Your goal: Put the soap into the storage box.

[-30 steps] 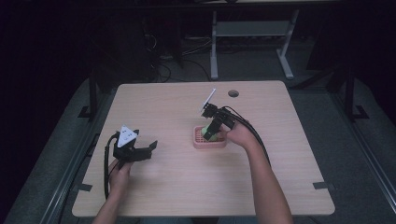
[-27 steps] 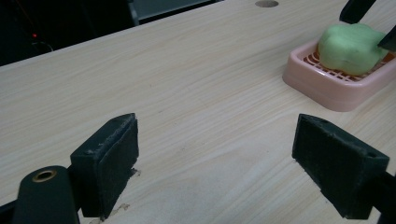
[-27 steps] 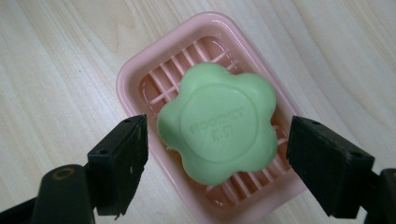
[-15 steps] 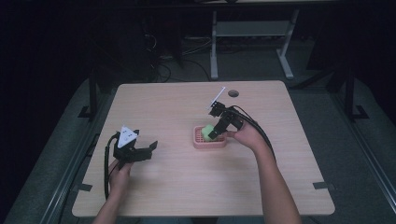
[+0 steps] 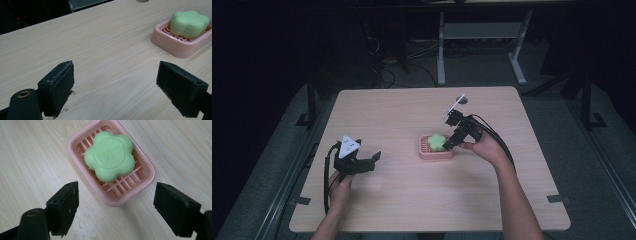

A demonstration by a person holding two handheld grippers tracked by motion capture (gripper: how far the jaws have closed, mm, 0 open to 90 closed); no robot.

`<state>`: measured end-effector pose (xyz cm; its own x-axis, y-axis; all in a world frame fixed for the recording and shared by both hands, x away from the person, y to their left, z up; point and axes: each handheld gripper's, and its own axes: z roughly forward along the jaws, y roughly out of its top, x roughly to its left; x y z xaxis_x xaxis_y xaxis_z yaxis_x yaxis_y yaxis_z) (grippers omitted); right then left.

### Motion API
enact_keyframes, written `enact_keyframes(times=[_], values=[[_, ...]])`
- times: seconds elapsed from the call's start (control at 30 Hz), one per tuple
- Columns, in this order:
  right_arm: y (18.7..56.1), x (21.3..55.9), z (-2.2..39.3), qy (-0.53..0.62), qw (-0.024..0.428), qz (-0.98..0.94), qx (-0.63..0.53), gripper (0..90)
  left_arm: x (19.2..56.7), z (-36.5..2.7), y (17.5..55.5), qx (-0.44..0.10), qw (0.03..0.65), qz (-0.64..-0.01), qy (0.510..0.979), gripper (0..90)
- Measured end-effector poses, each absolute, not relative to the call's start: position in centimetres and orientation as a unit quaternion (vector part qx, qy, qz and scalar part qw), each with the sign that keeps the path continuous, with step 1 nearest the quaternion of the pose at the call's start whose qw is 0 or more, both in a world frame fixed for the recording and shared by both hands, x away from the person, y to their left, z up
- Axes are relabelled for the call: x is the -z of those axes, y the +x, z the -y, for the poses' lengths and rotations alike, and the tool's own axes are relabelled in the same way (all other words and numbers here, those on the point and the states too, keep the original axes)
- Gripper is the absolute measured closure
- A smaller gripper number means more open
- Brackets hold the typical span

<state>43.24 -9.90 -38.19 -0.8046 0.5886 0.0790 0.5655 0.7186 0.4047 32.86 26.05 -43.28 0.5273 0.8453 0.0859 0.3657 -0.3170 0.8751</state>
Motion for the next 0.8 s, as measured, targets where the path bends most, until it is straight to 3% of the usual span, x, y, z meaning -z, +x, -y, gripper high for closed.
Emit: enact_keyframes(times=[0.8], values=[[41.1,38.3,13.0,0.323,0.03,-0.92,-0.221,20.0,43.3,-25.8,32.8,-0.28,0.428,-0.396,0.763,14.3]])
